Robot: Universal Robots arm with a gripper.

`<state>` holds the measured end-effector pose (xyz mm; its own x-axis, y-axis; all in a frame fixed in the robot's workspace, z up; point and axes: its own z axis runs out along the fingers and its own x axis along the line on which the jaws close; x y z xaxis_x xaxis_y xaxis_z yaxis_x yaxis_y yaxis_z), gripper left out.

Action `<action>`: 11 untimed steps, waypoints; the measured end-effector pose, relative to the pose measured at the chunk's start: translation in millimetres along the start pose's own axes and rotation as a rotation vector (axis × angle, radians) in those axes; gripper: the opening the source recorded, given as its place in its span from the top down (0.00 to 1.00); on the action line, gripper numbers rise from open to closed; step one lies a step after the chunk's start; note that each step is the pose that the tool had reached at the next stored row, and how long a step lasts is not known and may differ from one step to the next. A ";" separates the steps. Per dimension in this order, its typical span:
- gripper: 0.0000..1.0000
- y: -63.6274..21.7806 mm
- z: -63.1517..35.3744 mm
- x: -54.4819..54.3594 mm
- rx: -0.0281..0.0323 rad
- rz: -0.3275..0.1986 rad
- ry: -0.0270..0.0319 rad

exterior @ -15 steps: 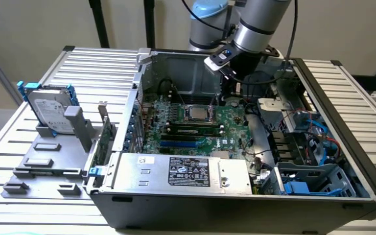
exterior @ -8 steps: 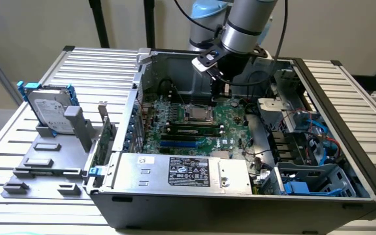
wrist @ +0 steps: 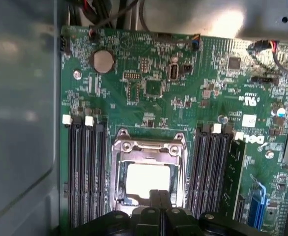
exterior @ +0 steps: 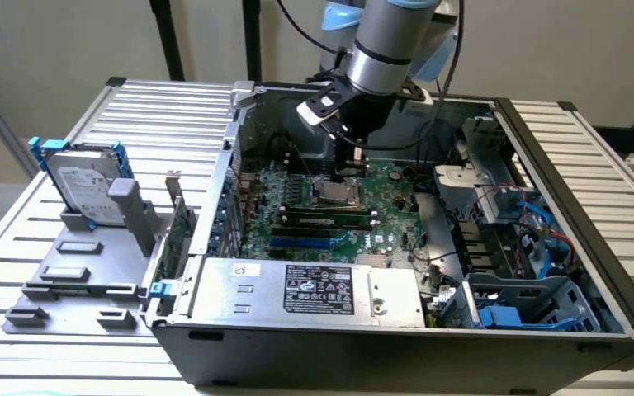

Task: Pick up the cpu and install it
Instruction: 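Close the cpu cover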

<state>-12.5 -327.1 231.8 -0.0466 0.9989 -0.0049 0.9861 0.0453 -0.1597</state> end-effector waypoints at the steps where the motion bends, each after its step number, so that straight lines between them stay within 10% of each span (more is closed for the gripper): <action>1: 0.89 -4.1 2.5 0.3 0.0000 0.000 -0.0001; 7: 0.89 -28.2 16.3 3.1 0.0000 -0.001 -0.0001; 11: 0.89 -29.8 21.7 4.0 0.0000 -0.001 0.0000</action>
<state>-45.6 -324.8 215.1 -0.0473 0.9989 -0.0048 0.9861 0.0459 -0.1597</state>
